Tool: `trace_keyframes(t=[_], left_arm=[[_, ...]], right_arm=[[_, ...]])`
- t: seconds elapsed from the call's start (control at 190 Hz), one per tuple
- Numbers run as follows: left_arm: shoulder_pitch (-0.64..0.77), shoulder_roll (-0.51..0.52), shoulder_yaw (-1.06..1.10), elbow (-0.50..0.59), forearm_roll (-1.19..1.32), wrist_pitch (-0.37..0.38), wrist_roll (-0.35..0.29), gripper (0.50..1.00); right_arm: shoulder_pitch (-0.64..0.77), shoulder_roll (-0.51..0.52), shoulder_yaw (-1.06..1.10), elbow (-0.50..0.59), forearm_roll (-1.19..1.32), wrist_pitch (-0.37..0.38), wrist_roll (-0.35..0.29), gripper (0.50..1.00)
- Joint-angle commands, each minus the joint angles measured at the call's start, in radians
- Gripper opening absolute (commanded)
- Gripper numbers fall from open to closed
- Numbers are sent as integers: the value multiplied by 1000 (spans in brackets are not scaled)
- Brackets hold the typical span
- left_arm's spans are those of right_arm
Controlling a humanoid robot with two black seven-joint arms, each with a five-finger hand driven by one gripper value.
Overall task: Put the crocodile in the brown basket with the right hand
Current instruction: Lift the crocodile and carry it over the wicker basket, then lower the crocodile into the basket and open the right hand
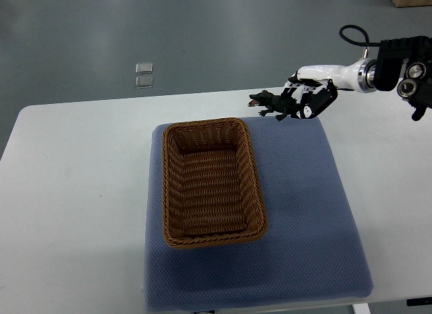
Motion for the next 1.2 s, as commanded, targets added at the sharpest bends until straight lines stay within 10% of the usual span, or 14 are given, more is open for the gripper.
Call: trace_keyframes(t=[0.0, 1.196], left_arm=[[0, 0, 0, 2, -1, 0, 0, 1000], [0, 0, 0, 0, -1, 0, 0, 1000]], right_arm=[[2, 55, -2, 0, 2, -4, 2, 500], [-103, 339, -17, -94, -10, -38, 14, 539]])
